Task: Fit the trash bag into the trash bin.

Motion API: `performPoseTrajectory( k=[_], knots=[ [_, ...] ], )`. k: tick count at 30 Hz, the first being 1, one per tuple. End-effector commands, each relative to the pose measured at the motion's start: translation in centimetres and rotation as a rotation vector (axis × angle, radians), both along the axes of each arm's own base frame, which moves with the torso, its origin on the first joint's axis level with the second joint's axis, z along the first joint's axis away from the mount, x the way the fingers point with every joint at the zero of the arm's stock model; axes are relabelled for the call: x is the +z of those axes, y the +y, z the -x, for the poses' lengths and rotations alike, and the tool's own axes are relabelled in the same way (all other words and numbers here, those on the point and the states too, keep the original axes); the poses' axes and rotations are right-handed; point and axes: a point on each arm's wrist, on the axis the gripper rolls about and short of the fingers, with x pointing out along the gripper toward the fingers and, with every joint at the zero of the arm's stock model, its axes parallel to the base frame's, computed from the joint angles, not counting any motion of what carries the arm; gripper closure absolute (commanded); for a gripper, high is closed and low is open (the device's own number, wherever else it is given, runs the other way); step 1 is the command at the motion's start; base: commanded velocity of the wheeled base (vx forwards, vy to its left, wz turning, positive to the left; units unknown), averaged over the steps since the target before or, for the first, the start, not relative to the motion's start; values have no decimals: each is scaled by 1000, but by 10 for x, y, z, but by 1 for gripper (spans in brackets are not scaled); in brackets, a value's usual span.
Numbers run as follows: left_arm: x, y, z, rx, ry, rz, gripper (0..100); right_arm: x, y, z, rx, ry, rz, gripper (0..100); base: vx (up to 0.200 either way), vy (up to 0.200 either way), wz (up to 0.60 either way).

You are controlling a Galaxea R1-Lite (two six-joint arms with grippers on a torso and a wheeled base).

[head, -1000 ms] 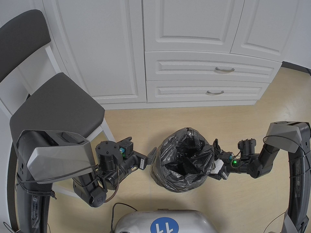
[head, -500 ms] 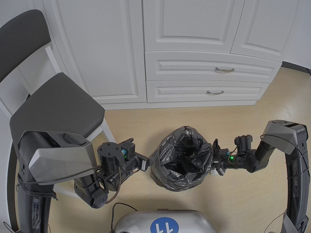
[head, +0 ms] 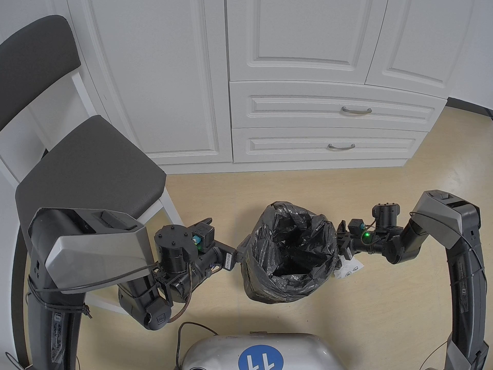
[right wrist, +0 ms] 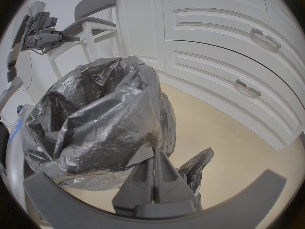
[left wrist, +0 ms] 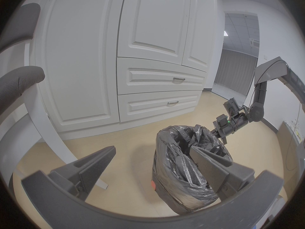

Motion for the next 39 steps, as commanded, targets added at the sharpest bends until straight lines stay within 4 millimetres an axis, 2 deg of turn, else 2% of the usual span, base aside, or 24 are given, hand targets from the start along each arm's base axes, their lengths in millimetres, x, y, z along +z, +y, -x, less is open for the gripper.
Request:
performPoseTrajectory(
  k=[1, 8, 9, 15, 19, 22, 24, 25, 26, 33, 35, 38, 39],
  knots=[
    [0, 0, -2, 2, -4, 4, 0, -8, -3, -16, -15, -19, -9, 100, 0, 0, 0],
    [0, 0, -2, 2, -2, 5, 0, -18, 7, -28, 9, 14, 2, 100, 0, 0, 0],
    [-1, -1, -2, 0, -1, 4, 0, -25, 9, -31, 21, 23, 19, 100, 0, 0, 0],
    [-7, -1, -2, 0, 12, -4, 0, -38, 8, -52, 45, 52, 63, 100, 0, 0, 0],
    [-9, -2, -3, 0, 14, -5, 0, -42, 4, -55, 39, 83, 66, 100, 0, 0, 0],
    [-9, -1, -3, 2, 14, -5, 0, -36, -3, -54, 30, 86, 60, 100, 0, 0, 0],
    [-9, -1, -3, 4, 15, -6, 0, -25, -6, -51, 34, 81, 55, 100, 0, 0, 0],
    [-10, -1, -2, 4, 17, -8, 0, -11, -11, -44, 32, 85, 66, 100, 0, 0, 0],
    [-9, -1, -2, 4, 16, -7, 0, -6, -14, -40, 32, 84, 73, 0, 0, 0, 0],
    [-9, 0, -2, 5, 19, -9, 0, 9, -34, -20, 21, 93, 111, 0, 0, 0, 0],
    [-9, 0, -2, 4, 19, -9, 0, 6, -32, -16, 33, 104, 116, 0, 0, 0, 0],
    [-10, 0, -1, 4, 20, -9, 0, -5, -14, 2, 98, 150, 146, 0, 0, 0, 0],
    [-10, 0, -1, 4, 20, -9, 0, -5, -14, 2, 98, 150, 146, 0, 0, 0, 0]
  ],
)
